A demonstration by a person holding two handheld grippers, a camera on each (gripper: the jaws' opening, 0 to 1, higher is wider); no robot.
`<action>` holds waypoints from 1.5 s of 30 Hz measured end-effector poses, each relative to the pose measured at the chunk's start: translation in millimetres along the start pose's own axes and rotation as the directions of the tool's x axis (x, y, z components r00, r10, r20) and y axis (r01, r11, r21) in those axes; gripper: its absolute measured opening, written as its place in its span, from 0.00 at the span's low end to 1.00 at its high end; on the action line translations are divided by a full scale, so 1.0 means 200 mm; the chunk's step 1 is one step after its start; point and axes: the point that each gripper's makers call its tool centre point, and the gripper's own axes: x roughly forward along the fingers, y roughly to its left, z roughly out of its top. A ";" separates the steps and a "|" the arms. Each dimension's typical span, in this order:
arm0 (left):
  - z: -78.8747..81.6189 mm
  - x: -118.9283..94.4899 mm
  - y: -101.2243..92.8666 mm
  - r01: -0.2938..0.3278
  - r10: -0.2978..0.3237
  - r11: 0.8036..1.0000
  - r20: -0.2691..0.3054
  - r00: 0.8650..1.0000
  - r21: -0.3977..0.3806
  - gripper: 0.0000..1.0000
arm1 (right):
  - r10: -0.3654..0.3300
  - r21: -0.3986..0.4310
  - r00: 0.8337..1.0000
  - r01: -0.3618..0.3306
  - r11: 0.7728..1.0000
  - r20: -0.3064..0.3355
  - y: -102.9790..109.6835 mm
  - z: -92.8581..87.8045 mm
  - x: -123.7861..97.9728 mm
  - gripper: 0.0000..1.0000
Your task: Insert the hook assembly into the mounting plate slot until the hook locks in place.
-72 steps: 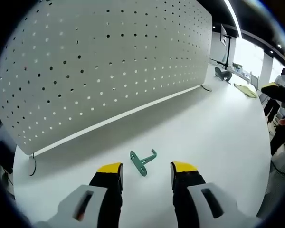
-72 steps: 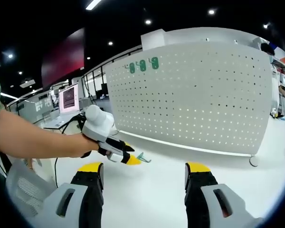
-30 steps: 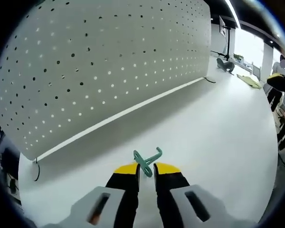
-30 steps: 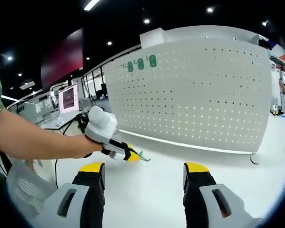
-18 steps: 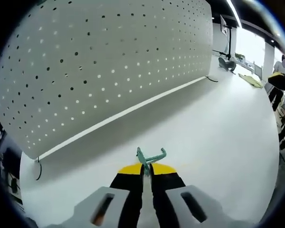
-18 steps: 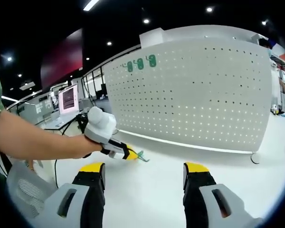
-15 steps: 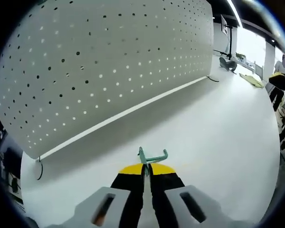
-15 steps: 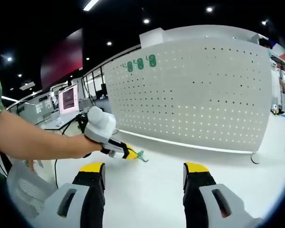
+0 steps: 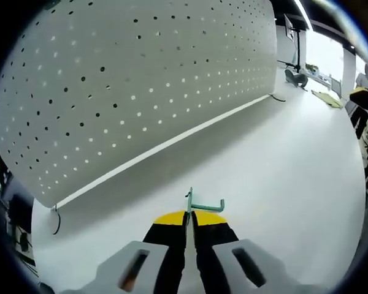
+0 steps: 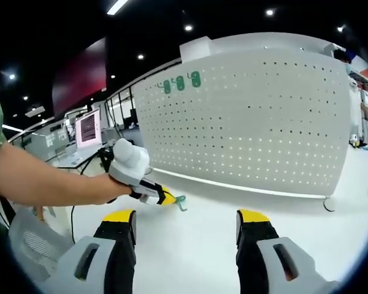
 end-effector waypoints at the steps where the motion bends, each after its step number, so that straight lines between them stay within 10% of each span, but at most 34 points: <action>1: 0.00 0.00 0.00 0.001 -0.001 1.000 0.001 1.000 0.005 0.05 | 0.000 0.000 1.000 0.000 1.000 -0.001 0.00 0.00 0.00 0.67; 45: 0.15 -0.13 -0.03 0.056 -0.038 0.994 0.172 0.984 -0.098 0.02 | 0.002 -0.026 1.000 -0.002 1.000 0.008 0.02 0.05 -0.01 0.66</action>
